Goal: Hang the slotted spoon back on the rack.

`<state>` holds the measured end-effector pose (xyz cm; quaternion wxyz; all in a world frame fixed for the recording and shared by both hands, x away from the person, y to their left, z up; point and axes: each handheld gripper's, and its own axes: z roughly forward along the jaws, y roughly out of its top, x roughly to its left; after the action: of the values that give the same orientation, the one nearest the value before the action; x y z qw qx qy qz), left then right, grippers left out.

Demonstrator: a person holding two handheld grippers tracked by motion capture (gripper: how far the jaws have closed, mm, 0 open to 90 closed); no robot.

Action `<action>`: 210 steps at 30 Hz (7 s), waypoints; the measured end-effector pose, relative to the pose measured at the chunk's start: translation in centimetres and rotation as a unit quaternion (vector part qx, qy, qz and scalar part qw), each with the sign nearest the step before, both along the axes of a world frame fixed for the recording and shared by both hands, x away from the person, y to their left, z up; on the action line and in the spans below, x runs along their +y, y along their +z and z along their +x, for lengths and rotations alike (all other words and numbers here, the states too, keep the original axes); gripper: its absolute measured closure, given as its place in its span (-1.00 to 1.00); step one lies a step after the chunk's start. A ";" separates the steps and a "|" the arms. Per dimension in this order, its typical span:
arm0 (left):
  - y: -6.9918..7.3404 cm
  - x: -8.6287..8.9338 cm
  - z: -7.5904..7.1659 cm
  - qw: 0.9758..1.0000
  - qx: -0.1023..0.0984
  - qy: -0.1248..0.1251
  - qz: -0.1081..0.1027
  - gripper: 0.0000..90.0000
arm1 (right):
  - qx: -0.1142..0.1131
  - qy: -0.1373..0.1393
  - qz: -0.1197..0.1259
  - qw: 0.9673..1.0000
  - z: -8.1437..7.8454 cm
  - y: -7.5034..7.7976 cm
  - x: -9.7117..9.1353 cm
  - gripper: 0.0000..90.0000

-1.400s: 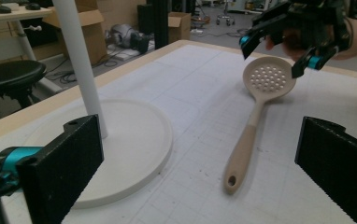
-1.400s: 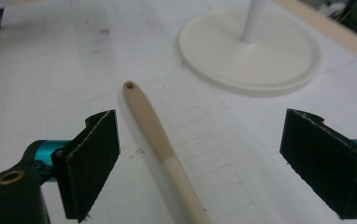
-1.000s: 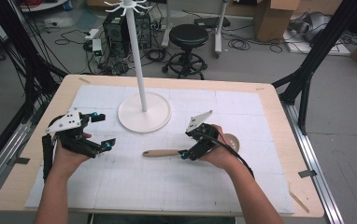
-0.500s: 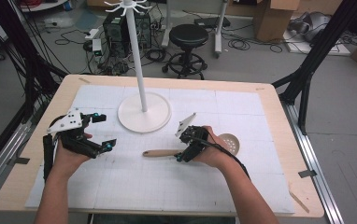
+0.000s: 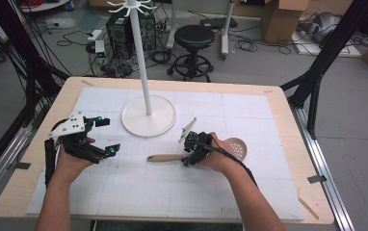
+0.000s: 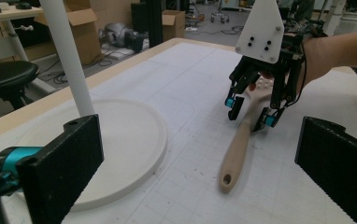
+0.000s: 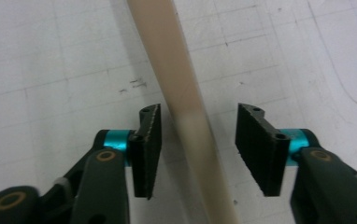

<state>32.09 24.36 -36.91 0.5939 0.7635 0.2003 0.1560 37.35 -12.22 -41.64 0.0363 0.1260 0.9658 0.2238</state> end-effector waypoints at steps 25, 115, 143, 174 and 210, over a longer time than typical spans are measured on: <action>-0.2 -0.3 0.1 1.000 0.003 -0.005 0.008 -0.96 | 0.027 -0.010 -0.014 0.999 0.3 0.1 0.4 0.69; 0.6 1.3 -0.4 1.000 -0.011 0.007 -0.022 -0.96 | -0.093 -0.045 0.286 0.953 9.9 24.6 -1.8 0.69; 0.8 1.7 -0.7 0.999 -0.018 0.008 -0.029 -0.96 | -0.075 -0.034 0.271 0.959 11.9 24.0 1.6 0.69; 0.9 1.5 -0.8 0.999 -0.021 0.007 -0.025 -0.96 | -0.091 -0.071 0.297 0.948 9.1 22.7 -0.4 0.16; 0.5 0.7 -0.7 1.000 -0.011 -0.001 -0.012 -0.96 | -0.114 -0.038 0.377 0.918 0.1 17.1 -9.1 -0.35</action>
<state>31.40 25.03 -36.42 0.6050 0.7550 0.1950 0.1611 37.48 -21.36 -24.59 0.1042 0.1405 0.7938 0.5826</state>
